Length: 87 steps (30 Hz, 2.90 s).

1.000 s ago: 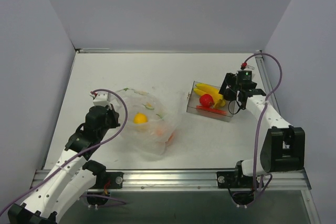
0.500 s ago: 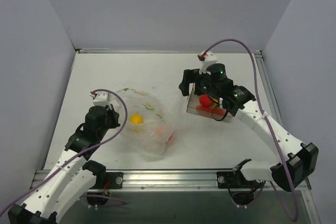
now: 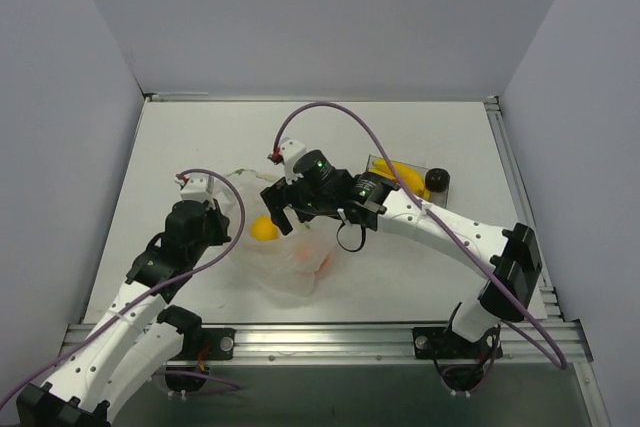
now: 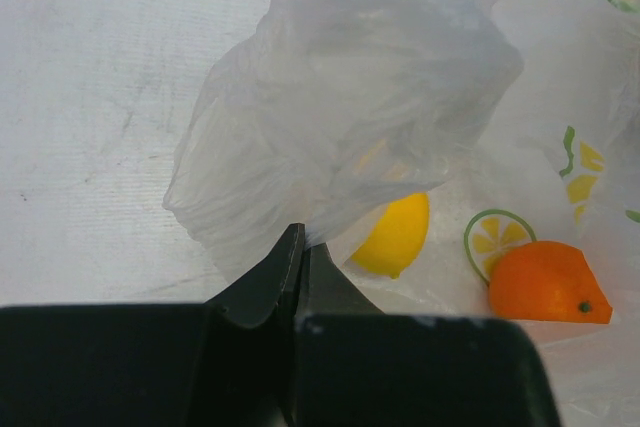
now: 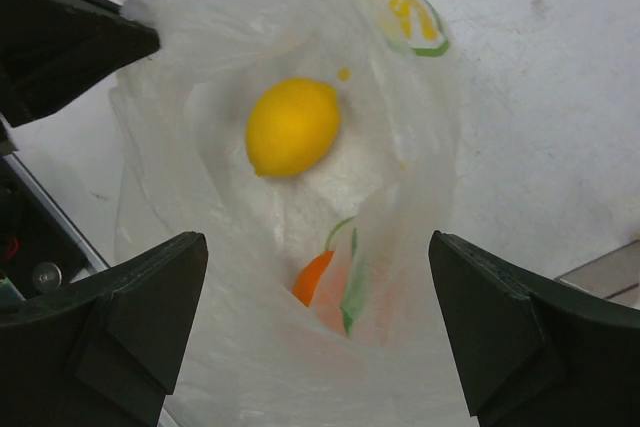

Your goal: Untie the knot of the plastic bag and take out the fruit

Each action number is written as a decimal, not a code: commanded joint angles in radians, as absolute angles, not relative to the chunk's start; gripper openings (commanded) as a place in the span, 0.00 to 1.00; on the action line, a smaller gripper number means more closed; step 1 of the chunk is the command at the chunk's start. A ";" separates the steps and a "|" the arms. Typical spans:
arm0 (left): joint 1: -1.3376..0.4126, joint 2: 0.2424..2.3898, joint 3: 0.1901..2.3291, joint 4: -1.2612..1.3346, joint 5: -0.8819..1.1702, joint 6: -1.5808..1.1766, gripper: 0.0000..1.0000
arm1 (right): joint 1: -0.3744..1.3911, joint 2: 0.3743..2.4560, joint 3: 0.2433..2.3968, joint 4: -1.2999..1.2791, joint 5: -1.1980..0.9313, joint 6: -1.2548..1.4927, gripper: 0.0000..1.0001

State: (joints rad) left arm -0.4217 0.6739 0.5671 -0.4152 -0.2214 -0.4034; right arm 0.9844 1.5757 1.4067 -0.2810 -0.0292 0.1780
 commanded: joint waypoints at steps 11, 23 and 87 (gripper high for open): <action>-0.422 0.681 0.592 -0.511 -0.201 -0.445 0.00 | 1.075 1.686 1.489 -0.135 -0.060 0.192 0.76; -0.426 0.670 0.577 -0.505 -0.163 -0.454 0.00 | 1.034 1.879 1.470 -0.055 -0.107 0.202 0.74; -0.428 0.715 0.574 -0.468 -0.135 -0.437 0.00 | 1.003 1.980 1.362 -0.072 -0.135 0.219 0.67</action>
State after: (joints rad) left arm -0.4240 0.7197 0.5671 -0.5125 -0.1432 -0.4435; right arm 1.0019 1.9911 1.3594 -0.0425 -0.1452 0.2115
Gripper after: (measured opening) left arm 0.028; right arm 0.712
